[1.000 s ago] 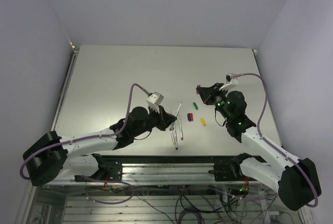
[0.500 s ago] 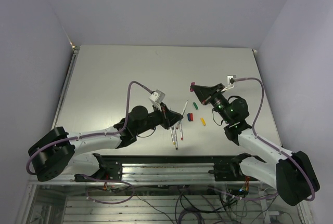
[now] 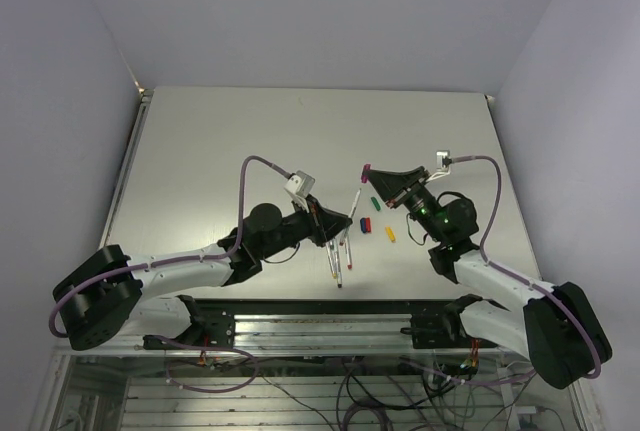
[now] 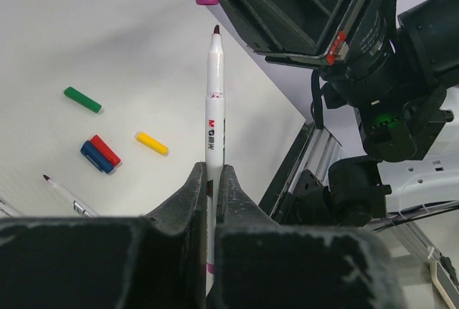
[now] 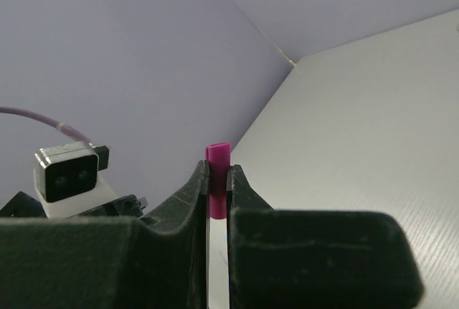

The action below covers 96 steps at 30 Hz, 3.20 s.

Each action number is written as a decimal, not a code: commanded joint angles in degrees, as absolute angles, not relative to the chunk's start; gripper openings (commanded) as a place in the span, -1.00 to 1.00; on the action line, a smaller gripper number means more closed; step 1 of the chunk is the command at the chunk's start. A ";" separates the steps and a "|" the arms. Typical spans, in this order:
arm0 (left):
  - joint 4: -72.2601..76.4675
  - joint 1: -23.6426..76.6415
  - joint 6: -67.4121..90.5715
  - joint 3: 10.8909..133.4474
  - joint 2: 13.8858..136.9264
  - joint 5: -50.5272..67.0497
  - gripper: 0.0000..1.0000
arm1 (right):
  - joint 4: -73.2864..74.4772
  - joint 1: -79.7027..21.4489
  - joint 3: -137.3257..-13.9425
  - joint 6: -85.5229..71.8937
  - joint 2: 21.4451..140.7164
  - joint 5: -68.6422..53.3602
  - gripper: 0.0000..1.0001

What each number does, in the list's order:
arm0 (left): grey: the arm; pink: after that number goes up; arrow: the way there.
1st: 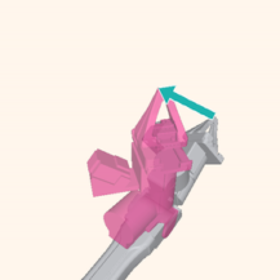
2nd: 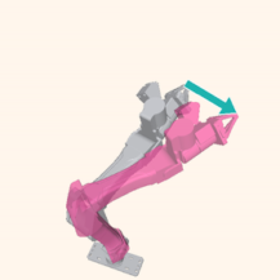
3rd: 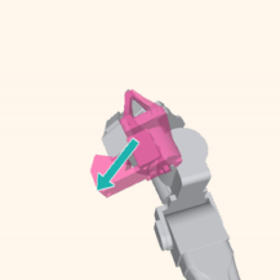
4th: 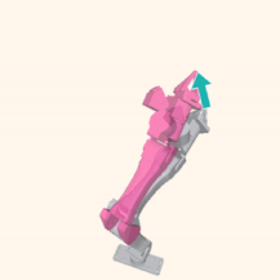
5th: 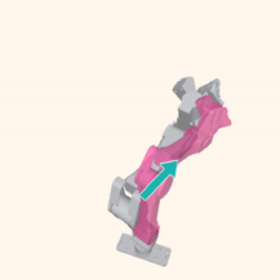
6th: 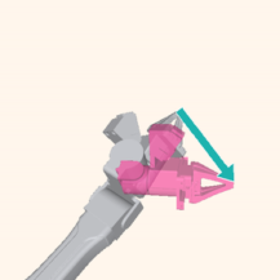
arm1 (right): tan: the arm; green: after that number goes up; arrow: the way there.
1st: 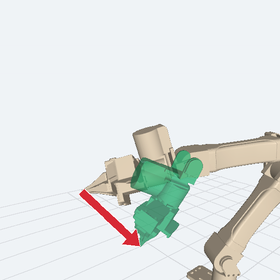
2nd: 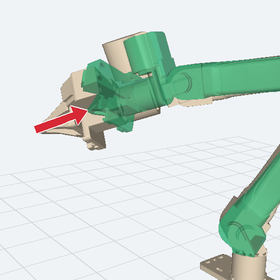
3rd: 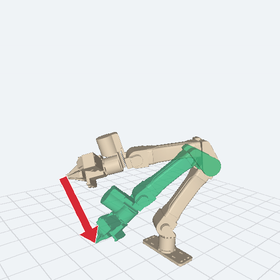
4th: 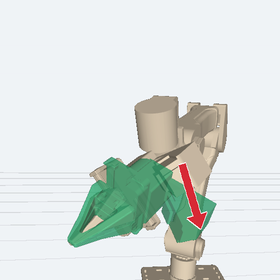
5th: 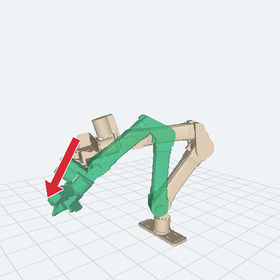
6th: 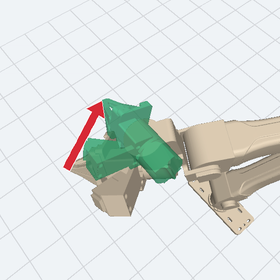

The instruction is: Insert the pens into the pen caps

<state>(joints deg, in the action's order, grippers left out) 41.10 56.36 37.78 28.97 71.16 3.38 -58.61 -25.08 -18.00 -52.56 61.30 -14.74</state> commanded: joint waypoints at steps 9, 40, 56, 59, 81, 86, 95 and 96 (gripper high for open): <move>44.83 56.51 37.88 29.80 71.08 2.02 -0.86 | -66.88 -25.83 -16.61 -56.22 62.79 -16.28 -1.00; 47.01 56.51 38.33 30.08 71.63 0.73 -0.86 | -65.13 -27.73 -15.05 -55.53 63.21 -19.15 -1.00; 47.94 56.51 36.81 29.53 68.39 -4.10 -0.86 | -58.41 -34.21 -16.26 -49.84 67.16 -19.71 -1.00; 45.69 56.51 34.89 29.53 65.46 -7.50 -0.86 | -51.51 -35.57 -17.54 -46.70 66.34 -18.03 -1.00; 32.73 56.34 34.13 25.59 59.28 -15.30 -0.86 | -31.24 -41.62 -31.54 -35.20 68.05 -1.77 -0.86; 26.08 56.34 35.35 22.08 56.34 -17.32 -0.86 | -30.63 -41.50 -34.13 -32.44 64.21 4.14 -0.37; 17.21 56.34 36.44 19.49 51.67 -24.60 -0.86 | -28.79 -41.53 -34.35 -32.29 57.84 9.43 0.64; 16.20 56.34 36.51 19.96 51.91 -25.94 -0.86 | -28.14 -41.49 -34.09 -32.96 57.35 10.47 0.70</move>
<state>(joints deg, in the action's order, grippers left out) 20.49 56.62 36.05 18.85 52.62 -19.94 -30.89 -41.58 -33.01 -33.06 59.20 5.76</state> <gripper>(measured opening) 0.101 0.796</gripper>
